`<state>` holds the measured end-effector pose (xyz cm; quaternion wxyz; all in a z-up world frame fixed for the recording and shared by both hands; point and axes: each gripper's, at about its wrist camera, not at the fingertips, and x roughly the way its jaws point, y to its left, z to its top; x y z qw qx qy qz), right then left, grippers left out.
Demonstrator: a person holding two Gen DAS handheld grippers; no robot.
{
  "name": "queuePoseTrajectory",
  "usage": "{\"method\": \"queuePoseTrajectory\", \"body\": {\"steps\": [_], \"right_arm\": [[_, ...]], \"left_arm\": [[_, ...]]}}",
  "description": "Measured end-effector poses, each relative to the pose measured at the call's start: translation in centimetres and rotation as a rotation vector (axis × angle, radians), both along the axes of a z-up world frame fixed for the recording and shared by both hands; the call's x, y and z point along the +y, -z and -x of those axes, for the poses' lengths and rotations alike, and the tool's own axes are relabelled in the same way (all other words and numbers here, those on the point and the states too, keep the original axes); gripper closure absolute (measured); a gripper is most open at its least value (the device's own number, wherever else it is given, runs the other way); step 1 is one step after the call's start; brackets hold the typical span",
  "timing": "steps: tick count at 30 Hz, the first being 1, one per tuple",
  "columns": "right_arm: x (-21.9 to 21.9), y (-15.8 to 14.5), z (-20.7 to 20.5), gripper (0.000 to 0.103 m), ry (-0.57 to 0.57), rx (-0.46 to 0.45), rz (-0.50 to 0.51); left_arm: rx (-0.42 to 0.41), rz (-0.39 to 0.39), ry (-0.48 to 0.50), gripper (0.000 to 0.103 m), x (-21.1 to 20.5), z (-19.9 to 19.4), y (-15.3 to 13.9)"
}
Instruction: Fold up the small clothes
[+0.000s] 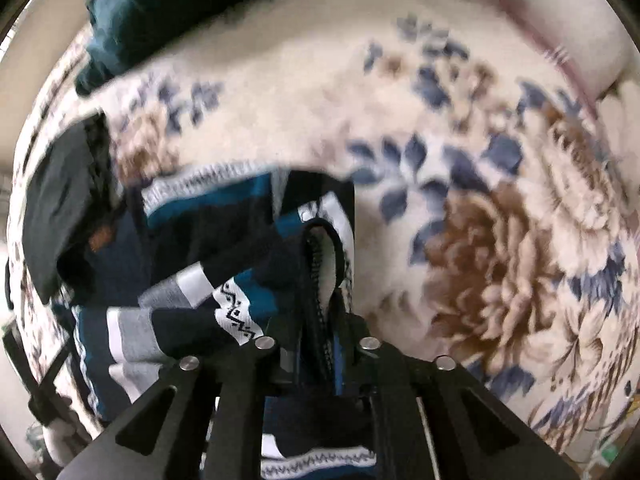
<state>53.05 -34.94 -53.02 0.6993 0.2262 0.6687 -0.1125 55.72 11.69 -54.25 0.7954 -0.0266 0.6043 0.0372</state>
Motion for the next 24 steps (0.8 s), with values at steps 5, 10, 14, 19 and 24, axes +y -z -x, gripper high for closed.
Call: {"method": "queuePoseTrajectory", "body": {"steps": [5,10,14,19,24], "right_arm": [[-0.2,-3.8,2.3,0.042,0.016,-0.13,-0.008],[5.8,-5.3,2.9,0.042,-0.194,-0.185,0.028],[10.8,-2.9,2.0,0.042,-0.3,-0.15,0.01],[13.5,2.3,2.5,0.046,-0.401,0.016,0.077],[13.8,3.2,5.8,0.049,-0.522,0.081,0.077]], "left_arm": [[-0.077,0.011,-0.033,0.043,0.0,2.3,-4.1],[-0.089,0.013,-0.042,0.014,-1.9,5.2,-6.1],[-0.052,0.041,0.013,0.014,-5.6,5.1,-4.5],[0.048,-0.045,0.08,0.013,-6.8,5.5,0.0],[0.06,-0.017,0.055,0.01,-4.8,6.4,-0.1]]}}
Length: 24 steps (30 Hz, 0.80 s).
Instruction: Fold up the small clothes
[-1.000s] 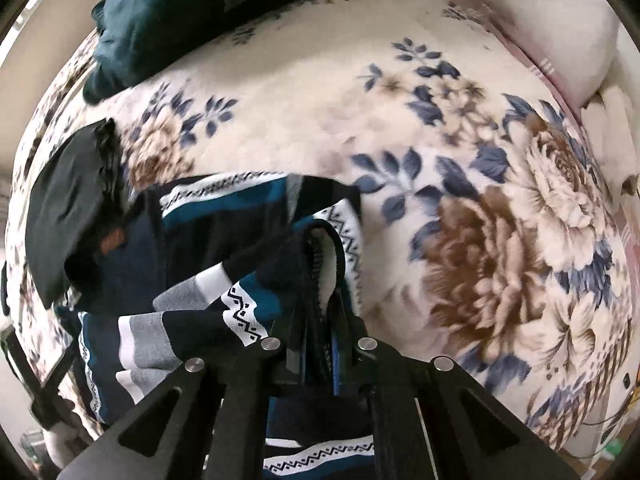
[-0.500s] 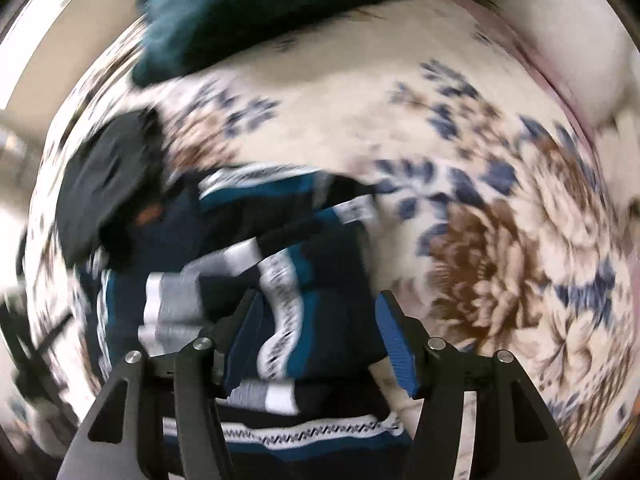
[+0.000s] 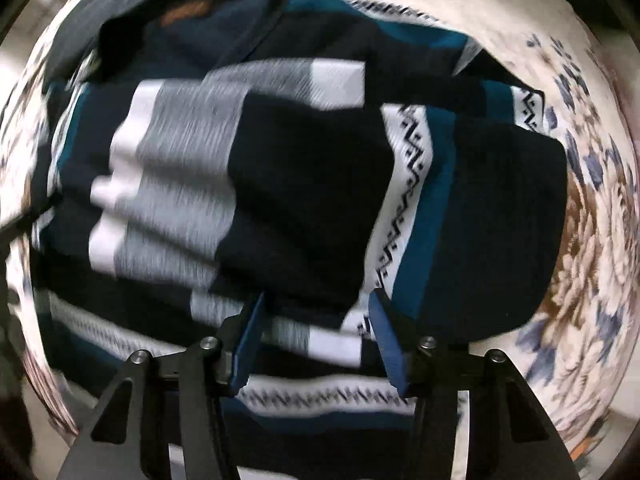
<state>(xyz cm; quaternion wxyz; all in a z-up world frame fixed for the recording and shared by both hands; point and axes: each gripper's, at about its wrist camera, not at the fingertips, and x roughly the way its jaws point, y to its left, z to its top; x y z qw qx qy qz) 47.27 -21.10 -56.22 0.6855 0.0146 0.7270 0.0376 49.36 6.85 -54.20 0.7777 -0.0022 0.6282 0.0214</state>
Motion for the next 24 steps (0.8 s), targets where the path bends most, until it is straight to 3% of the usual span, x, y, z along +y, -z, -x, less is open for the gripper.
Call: {"method": "queuePoseTrajectory", "body": {"steps": [3,8,10,14,17,20,23,24], "right_arm": [[-0.2,-1.8,0.2,0.049,0.027,0.006,-0.013],[-0.8,-5.9,-2.8,0.047,0.184,-0.109,-0.167],[0.5,-4.2,-5.4,0.047,0.187,-0.047,-0.209],[3.4,2.2,-8.9,0.047,0.152,0.162,-0.239],[4.1,4.1,-11.1,0.048,0.174,0.159,-0.162],[3.7,4.1,-12.2,0.048,0.251,0.131,-0.16],[3.5,3.2,-11.8,0.048,0.284,0.11,-0.177],[3.4,2.4,-11.4,0.048,0.292,0.085,-0.189]], "left_arm": [[-0.032,-0.006,-0.014,0.011,0.2,0.5,-2.0],[-0.094,0.098,-0.007,0.011,-2.5,0.1,-4.8],[-0.066,0.102,0.036,0.011,-4.8,-0.1,-3.5],[0.02,-0.014,0.126,0.011,-8.0,0.7,0.7],[0.004,-0.044,0.161,0.011,-8.0,2.1,1.4],[0.007,-0.039,0.16,0.011,-7.2,3.2,0.8],[-0.006,-0.034,0.121,0.011,-6.6,3.9,-1.4],[-0.023,0.004,0.105,0.011,-6.7,4.1,-2.6]]}}
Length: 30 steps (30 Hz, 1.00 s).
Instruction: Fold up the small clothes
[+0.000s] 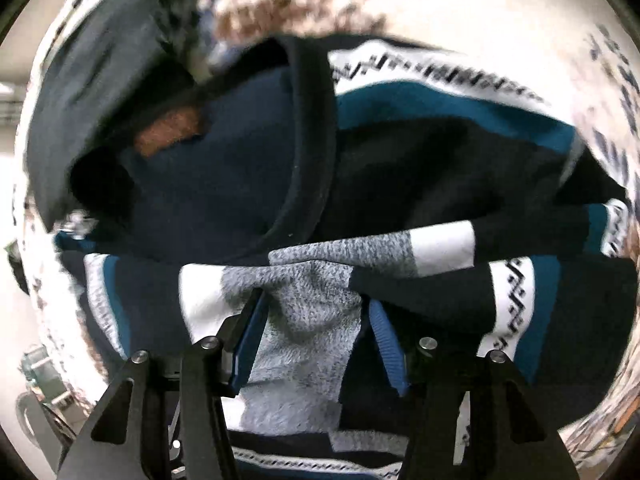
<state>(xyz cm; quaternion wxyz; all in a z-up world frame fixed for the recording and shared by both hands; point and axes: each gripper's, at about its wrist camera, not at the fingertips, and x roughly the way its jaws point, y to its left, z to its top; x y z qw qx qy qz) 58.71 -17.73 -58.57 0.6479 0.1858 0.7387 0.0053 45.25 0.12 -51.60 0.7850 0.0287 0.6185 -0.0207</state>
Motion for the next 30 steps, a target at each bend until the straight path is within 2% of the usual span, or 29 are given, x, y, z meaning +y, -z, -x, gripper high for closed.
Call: {"method": "queuePoseTrajectory", "body": {"steps": [2,3,4,6,7,9,10,11,12,13,16,17,19,22,23,24,25,27,30], "right_arm": [[-0.8,-2.4,1.1,0.048,-0.001,-0.038,-0.002],[-1.3,-3.1,1.6,0.048,0.004,-0.049,-0.009],[-1.9,-3.8,2.1,0.048,0.01,-0.055,-0.02],[-3.2,-5.3,3.1,0.048,0.021,-0.062,-0.029],[-3.8,-6.0,3.5,0.048,0.022,-0.069,-0.032],[-5.0,-6.9,4.2,0.048,0.013,-0.072,-0.03],[-5.2,-7.2,4.3,0.048,0.003,-0.074,-0.026],[-5.9,-7.3,4.4,0.048,-0.014,-0.076,-0.023],[-6.2,-7.3,4.1,0.048,-0.031,-0.074,-0.022],[-6.0,-7.2,3.8,0.048,-0.061,-0.073,-0.023],[-6.0,-6.4,1.7,0.048,-0.162,-0.085,-0.033],[-5.3,-6.0,1.3,0.048,-0.203,-0.088,-0.035],[-3.5,-5.0,0.1,0.048,-0.312,-0.083,-0.028],[-0.4,-2.5,-1.2,0.048,-0.497,-0.038,-0.008],[0.5,-1.9,-1.4,0.051,-0.558,-0.031,0.018],[1.3,-1.3,-1.4,0.072,-0.62,-0.028,0.033],[1.9,-0.8,-1.4,0.098,-0.669,-0.02,0.055],[2.2,-0.8,-1.4,0.1,-0.709,-0.044,0.076],[1.3,-1.9,-1.9,0.1,-0.673,-0.097,0.079]], "left_arm": [[-0.043,0.081,-0.01,0.011,-0.7,0.3,-1.9],[-0.056,0.15,-0.013,0.011,-1.4,0.5,-2.7],[-0.031,0.246,-0.051,0.011,-1.7,0.4,-2.9],[0.052,0.489,-0.181,0.011,-1.7,0.6,-1.9],[0.138,0.635,-0.294,0.011,-1.7,1.1,-0.2],[0.223,0.784,-0.442,0.013,-2.1,1.8,2.2],[0.244,0.831,-0.543,0.016,-2.2,2.4,3.4],[0.248,0.861,-0.598,0.016,-2.3,2.8,4.1],[0.247,0.894,-0.655,0.022,-2.5,3.2,4.9],[0.239,0.894,-0.69,0.038,-2.6,3.1,5.1],[0.201,0.845,-0.734,0.065,-3.3,3.1,4.8],[0.191,0.812,-0.752,0.07,-3.5,3.2,4.9],[0.177,0.76,-0.773,0.09,-3.9,2.6,5.9],[0.138,0.721,-0.761,0.095,-4.3,3.0,5.8],[0.121,0.7,-0.74,0.096,-4.5,3.3,5.4],[0.108,0.691,-0.729,0.096,-4.6,3.4,5.1],[0.099,0.683,-0.719,0.096,-4.7,3.7,4.8],[0.089,0.664,-0.693,0.096,-4.5,4.2,4.6],[0.082,0.624,-0.659,0.098,-4.5,4.7,4.3]]}}
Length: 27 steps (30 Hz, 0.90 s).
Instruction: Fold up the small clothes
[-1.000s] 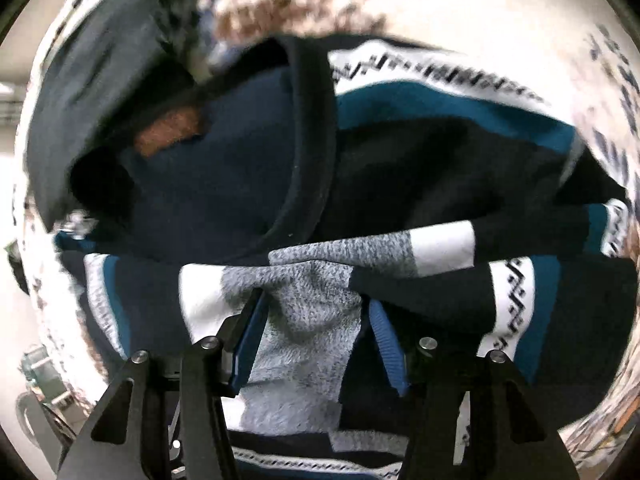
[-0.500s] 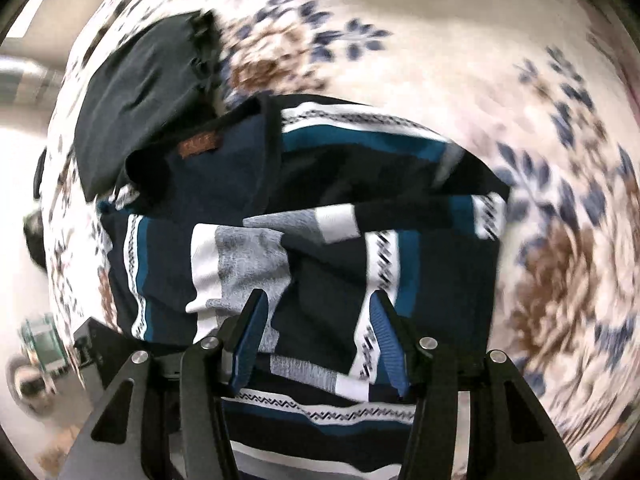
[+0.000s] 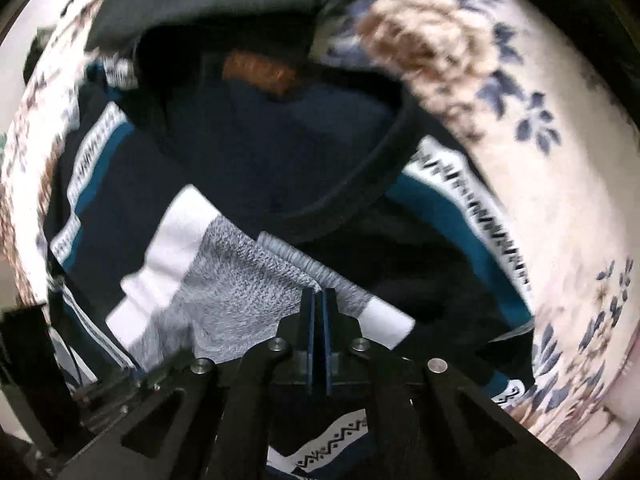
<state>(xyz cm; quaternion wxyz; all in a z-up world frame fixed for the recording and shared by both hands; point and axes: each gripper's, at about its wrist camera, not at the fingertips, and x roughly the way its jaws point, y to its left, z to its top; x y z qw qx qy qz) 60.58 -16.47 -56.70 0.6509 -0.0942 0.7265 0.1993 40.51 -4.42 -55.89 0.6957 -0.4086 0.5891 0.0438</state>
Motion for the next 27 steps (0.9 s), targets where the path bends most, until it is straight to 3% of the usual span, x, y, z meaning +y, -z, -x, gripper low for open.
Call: {"method": "queuePoseTrajectory", "body": {"steps": [4,6,8,9,10,11,14,17,18,19,20,21,22,25,27], "right_arm": [[-1.7,0.3,-0.3,0.1,0.066,0.03,-0.04],[-1.7,0.8,0.2,0.1,0.031,0.077,-0.051],[-2.3,0.5,0.1,0.095,0.045,0.101,-0.068],[-2.8,-0.1,0.1,0.081,0.048,0.095,-0.078],[-3.4,-0.6,0.0,0.061,0.05,0.091,-0.081],[-4.2,-1.2,-0.1,0.055,0.054,0.085,-0.091],[-5.7,-1.6,-0.2,0.053,0.046,0.099,-0.071],[-6.5,-0.6,0.0,0.053,0.011,0.125,-0.056],[-6.2,-0.1,0.4,0.053,-0.009,0.137,-0.05],[-5.8,0.3,0.8,0.055,-0.027,0.14,-0.04],[-5.8,0.6,1.2,0.06,-0.057,0.129,-0.036],[-5.6,0.7,1.3,0.091,-0.075,0.108,-0.017],[-5.6,0.9,1.4,0.102,-0.076,0.089,0.011],[-7.3,1.0,0.0,0.102,0.039,0.043,0.014],[-8.0,0.9,-0.5,0.102,0.059,0.062,-0.01]], "left_arm": [[0.009,-0.005,0.011,0.097,-0.4,-0.6,0.2],[0.006,0.026,-0.01,0.096,0.1,-0.3,-0.1],[0.016,0.074,-0.051,0.085,0.3,-0.3,-0.3],[0.012,0.121,-0.087,0.067,0.3,0.0,-0.4],[0.005,0.145,-0.117,0.046,0.2,0.3,-0.5],[-0.006,0.169,-0.143,0.041,0.0,0.4,-0.4],[0.014,0.223,-0.154,0.041,-2.3,-0.2,0.7],[0.054,0.181,-0.146,0.044,-4.5,-1.1,2.3],[0.063,0.149,-0.147,0.056,-5.0,-1.2,2.6],[0.077,0.094,-0.135,0.08,-5.5,-1.4,2.8],[0.082,0.073,-0.122,0.085,-5.7,-1.4,3.0],[0.079,0.053,-0.112,0.087,-5.9,-1.4,3.0],[0.072,0.034,-0.097,0.087,-6.0,-1.4,3.0],[0.062,0.025,-0.051,0.084,-6.1,-1.6,3.0],[0.074,0.039,-0.037,0.084,-6.0,-1.9,2.7]]}}
